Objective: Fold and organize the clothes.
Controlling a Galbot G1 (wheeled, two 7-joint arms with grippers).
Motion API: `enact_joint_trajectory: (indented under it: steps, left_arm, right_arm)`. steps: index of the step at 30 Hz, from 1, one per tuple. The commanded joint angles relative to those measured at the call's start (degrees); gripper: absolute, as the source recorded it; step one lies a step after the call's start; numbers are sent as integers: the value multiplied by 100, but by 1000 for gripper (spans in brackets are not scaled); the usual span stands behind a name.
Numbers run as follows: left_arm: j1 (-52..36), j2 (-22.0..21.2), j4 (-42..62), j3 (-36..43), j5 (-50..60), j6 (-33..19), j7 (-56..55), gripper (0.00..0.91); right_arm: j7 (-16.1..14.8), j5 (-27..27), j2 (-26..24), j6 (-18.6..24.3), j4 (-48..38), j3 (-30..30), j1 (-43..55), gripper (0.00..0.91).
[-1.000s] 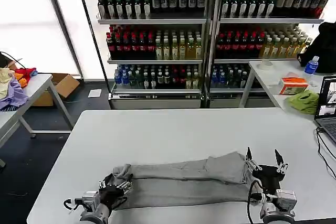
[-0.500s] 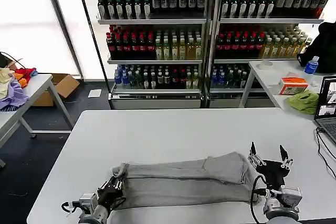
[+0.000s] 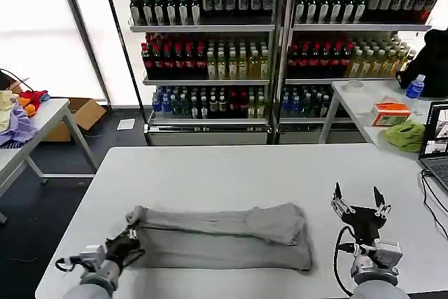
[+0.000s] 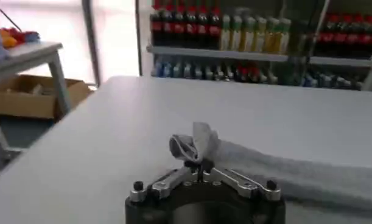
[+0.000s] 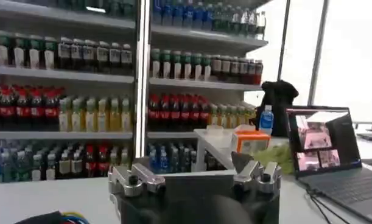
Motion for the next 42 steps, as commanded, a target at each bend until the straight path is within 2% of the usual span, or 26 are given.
enact_joint_trajectory:
  steps: [1, 5, 8, 15, 22, 25, 33, 38, 42]
  left_arm:
    - [-469, 1934, 1082, -2287, -802, -60, 234, 0]
    - [-580, 2726, 1713, -2805, -818, -51, 468, 0]
    - [-517, 2841, 1607, -2861, -647, -26, 574, 0]
    - [-385, 1961, 560, -1857, -201, 28, 434, 0]
    - [-150, 629, -363, -396, 243, -3, 169, 0]
    - [-242, 351, -607, 132, 241, 92, -62, 0]
    - [-503, -29, -633, 1314, 545, 175, -274, 0]
    - [-713, 73, -384, 1929, 740, 208, -248, 0]
    - [-1026, 89, -143, 2101, 702, 263, -227, 0]
  right_arm:
    - [35, 9, 14, -61, 25, -34, 161, 907]
    - [49, 5, 83, -57, 56, -63, 150, 907]
    - [82, 6, 116, -33, 61, -50, 111, 907]
    - [75, 24, 153, 141, 96, 113, -229, 907]
    - [91, 5, 274, 169, 237, 282, -496, 907]
    - [89, -2, 304, 167, 347, 332, -611, 907]
    - [99, -23, 402, 231, 505, 481, -924, 907]
    - [110, -9, 413, 248, 504, 550, -1017, 907]
    - [109, 15, 480, 247, 557, 570, -1099, 907]
